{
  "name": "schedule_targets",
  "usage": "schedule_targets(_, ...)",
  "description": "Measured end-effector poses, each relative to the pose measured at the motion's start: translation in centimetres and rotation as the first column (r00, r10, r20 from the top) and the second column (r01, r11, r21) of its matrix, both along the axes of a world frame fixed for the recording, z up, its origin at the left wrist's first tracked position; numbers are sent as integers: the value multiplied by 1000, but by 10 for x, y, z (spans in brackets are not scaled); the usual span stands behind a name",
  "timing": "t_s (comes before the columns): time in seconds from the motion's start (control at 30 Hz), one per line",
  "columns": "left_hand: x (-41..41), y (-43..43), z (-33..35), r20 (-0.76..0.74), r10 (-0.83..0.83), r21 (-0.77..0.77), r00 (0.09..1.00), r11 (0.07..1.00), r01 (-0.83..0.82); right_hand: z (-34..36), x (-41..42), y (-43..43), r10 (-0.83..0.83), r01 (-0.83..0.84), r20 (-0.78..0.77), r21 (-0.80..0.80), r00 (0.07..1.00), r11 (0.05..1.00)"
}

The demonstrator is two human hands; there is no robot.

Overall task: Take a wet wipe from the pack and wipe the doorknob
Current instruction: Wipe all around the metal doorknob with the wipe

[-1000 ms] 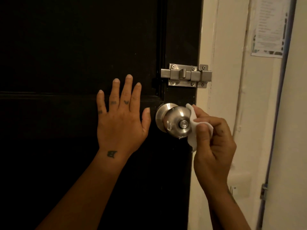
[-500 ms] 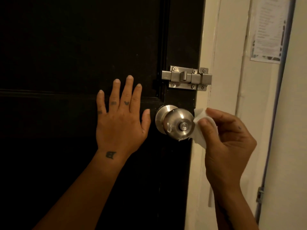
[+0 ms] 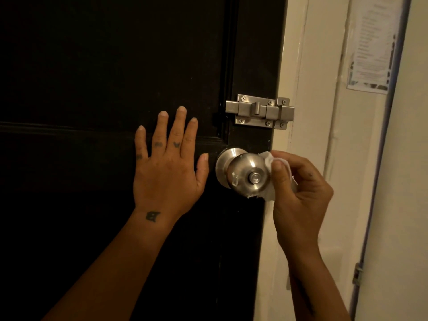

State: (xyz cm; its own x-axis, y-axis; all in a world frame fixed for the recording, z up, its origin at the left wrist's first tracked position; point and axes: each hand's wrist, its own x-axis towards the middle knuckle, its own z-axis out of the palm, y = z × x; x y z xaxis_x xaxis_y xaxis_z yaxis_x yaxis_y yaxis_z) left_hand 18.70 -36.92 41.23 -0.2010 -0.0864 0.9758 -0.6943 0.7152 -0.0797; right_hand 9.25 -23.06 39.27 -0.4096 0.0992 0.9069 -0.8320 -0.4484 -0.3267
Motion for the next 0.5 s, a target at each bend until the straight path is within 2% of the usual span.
schedule_targets(0.07, 0, 0, 0, 3, 8, -4, 1000, 1000, -8, 1, -2, 2, -2, 3, 31, -44, 1000, 999)
schedule_targets(0.13, -1, 0, 0, 4, 11, -3, 1000, 1000, -11, 1, 1, 3, 6, -7, -8, -70, 1000, 998)
schedule_targets(0.2, -1, 0, 0, 4, 12, 0, 1000, 1000, -12, 1, 3, 1, 13, -14, -51, -24, 999, 1000)
schedule_targets(0.37, -1, -1, 0, 10, 19, -1, 1000, 1000, -19, 3, -1, 0, 58, -60, 26, 105, 998, 993)
schedule_targets(0.5, 0, 0, 1, 11, 17, -5, 1000, 1000, -17, 2, 1, 5, 0, 9, -68, 129, 998, 992)
